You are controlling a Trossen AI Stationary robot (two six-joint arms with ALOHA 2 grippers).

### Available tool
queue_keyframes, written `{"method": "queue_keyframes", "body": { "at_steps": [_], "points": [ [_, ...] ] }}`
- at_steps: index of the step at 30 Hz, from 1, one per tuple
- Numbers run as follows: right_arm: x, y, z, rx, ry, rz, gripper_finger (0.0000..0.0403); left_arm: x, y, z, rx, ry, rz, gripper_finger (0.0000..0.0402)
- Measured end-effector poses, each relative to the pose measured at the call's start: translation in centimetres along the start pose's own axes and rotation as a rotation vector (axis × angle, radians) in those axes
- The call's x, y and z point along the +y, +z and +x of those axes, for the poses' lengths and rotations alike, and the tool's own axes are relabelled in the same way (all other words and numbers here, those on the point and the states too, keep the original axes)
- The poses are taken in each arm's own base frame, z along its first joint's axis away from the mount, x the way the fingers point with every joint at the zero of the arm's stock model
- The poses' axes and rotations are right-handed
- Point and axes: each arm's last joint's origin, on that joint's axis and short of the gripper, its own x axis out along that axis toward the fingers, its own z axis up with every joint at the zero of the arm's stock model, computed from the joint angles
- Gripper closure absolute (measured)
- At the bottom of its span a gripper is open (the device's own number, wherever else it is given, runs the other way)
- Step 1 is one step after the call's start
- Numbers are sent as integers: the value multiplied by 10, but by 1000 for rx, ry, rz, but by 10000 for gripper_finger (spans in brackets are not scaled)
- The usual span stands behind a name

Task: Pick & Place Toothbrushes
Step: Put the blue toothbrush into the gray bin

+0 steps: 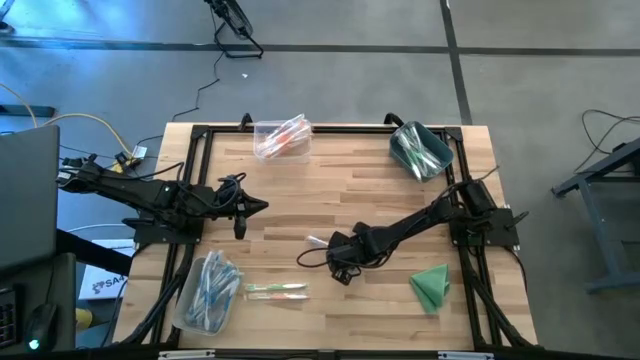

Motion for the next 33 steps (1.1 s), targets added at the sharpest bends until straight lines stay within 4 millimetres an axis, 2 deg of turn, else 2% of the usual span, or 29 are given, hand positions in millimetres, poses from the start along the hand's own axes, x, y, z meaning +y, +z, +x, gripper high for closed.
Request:
{"method": "queue_keyframes", "body": {
  "at_steps": [2,9,12,15,19,26,30,33],
  "points": [
    [0,0,-1,0,3,-21,382,0,0,0,0,0,-3,402],
    [0,0,-3,-1,4,-50,386,0,0,0,-1,-1,-36,402],
    [-3,4,-12,-13,16,-71,386,0,0,0,-1,-1,-52,402],
    [-9,12,-29,-49,31,-104,386,0,0,0,-1,-1,-55,402],
    [-27,25,-55,-110,-8,-142,386,1,1,0,-27,41,-106,402],
    [-69,49,-108,-228,-23,-212,386,4,7,1,-112,117,-81,402],
    [-88,67,-125,-304,61,-261,386,10,20,7,-180,95,-80,402],
    [-99,77,-129,-338,124,-288,386,13,28,12,-203,14,-63,402]
  ]
}}
